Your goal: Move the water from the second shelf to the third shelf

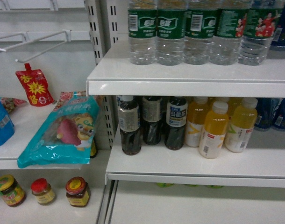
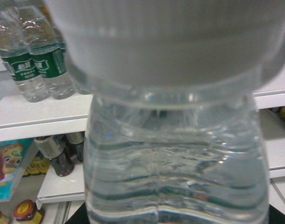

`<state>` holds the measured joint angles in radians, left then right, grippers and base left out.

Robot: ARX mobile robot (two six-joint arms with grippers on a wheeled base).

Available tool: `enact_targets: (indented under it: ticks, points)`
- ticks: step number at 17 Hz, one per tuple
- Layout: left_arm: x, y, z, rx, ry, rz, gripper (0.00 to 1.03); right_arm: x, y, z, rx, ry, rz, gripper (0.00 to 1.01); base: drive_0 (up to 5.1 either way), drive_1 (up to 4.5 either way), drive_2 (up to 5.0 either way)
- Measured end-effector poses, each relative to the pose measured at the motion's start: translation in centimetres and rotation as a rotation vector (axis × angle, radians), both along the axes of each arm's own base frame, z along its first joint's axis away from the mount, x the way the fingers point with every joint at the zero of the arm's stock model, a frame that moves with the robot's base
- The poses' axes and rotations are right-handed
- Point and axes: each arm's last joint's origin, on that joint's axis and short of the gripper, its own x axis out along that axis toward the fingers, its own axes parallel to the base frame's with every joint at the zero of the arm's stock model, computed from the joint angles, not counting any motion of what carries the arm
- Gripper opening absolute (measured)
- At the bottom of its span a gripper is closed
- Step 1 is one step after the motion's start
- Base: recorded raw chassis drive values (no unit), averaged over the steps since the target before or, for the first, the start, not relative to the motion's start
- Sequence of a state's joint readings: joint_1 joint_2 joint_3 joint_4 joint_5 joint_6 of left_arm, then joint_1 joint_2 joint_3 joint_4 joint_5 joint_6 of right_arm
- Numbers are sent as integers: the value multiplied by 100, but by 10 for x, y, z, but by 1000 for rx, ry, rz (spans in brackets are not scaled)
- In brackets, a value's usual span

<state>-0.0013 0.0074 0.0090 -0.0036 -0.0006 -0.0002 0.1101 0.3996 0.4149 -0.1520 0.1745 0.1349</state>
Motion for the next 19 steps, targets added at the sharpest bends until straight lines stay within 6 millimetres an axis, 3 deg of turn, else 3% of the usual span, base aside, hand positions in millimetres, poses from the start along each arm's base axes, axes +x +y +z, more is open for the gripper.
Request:
enact_targets:
  ticks: [2,16,19]
  points:
    - [0,0,0,0,1,0,98,0,0,0,0,-4,0,43,-497,249,249]
    - [0,0,0,0,0,0,98,0,0,0,3,-2,3,43,0,0,0]
    - [0,0,0,0,0,0,98,17,-4,7,-10,9,177,42,0,0,0]
